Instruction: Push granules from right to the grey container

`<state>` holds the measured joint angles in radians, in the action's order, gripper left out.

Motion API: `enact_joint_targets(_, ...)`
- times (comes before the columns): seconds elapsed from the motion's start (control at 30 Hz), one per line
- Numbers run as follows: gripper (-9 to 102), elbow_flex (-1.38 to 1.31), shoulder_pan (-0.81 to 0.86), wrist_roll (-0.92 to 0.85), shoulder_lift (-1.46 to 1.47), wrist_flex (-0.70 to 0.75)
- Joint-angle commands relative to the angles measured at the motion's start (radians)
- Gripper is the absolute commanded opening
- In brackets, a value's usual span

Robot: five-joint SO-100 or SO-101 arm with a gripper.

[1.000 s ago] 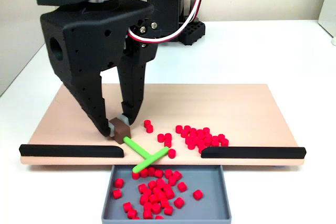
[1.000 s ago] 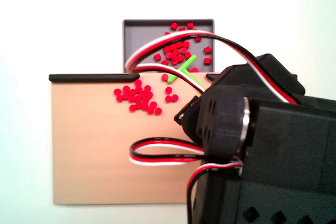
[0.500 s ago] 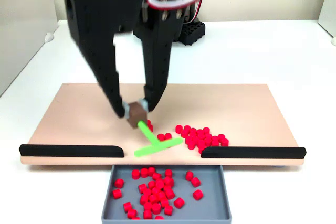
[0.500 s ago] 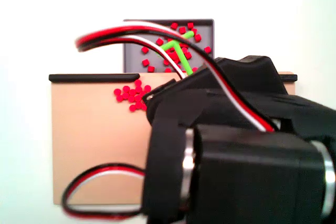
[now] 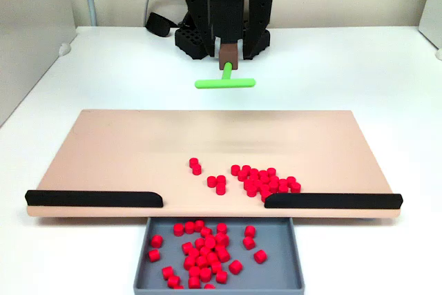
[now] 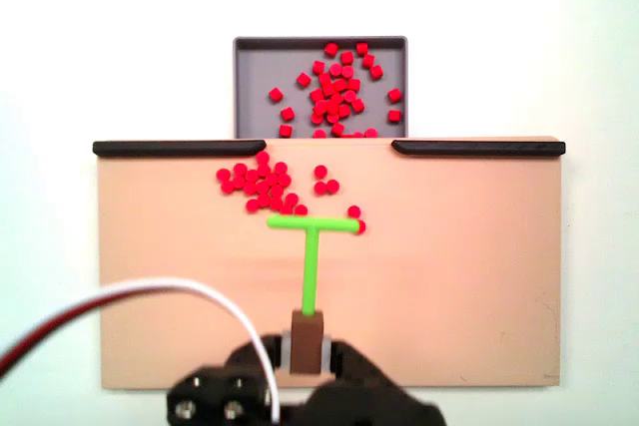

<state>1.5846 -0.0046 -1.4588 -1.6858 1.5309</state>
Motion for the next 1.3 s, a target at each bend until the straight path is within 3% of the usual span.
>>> enact_joint_targets(0.0,0,0.140,0.002,0.009,-0.153,-0.005)
enact_joint_targets(0.27,0,0.204,0.018,-0.005,-0.219,-0.005)
enact_joint_targets(0.53,0,0.204,0.038,-0.127,-0.206,-0.005)
enact_joint_targets(1.27,0,0.202,0.031,-0.074,-0.163,0.002)
